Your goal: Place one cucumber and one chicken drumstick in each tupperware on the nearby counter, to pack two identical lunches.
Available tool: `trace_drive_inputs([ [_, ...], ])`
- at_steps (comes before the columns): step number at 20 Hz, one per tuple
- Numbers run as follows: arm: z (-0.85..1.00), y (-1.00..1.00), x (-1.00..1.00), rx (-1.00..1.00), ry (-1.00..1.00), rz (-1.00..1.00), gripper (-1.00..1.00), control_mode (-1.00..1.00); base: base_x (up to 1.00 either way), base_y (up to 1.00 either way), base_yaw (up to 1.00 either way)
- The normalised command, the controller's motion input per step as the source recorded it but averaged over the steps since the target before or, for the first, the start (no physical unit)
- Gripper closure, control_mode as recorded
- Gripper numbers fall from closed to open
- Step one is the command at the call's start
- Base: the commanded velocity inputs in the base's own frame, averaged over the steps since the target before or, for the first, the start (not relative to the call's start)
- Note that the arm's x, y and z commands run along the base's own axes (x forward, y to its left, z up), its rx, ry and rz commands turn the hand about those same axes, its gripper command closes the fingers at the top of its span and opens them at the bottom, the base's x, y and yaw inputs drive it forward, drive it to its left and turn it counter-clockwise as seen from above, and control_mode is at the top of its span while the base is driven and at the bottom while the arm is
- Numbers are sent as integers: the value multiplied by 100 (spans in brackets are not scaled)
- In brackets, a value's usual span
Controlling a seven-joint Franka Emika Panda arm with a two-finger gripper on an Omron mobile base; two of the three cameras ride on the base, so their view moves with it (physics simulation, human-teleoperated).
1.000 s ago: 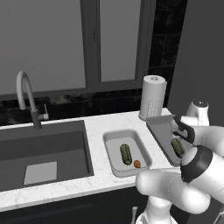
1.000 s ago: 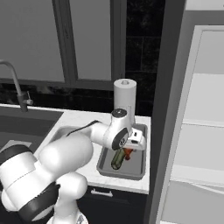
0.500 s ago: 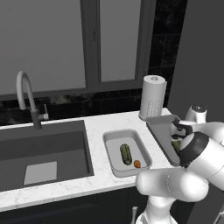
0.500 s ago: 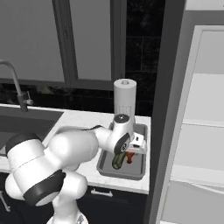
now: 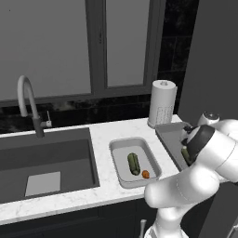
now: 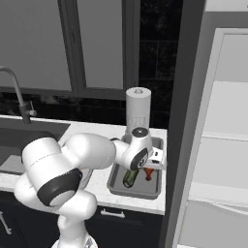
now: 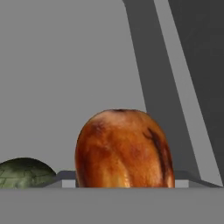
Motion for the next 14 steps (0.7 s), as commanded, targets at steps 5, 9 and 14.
trace_drive_inputs([
  [5,0,0,2,10,3,0,-100,-100,0,0,0],
  [9,0,0,13,12,-1,0,-100,-100,0,0,0],
  [14,27,15,23,2,-8,0,-100,-100,0,0,0],
])
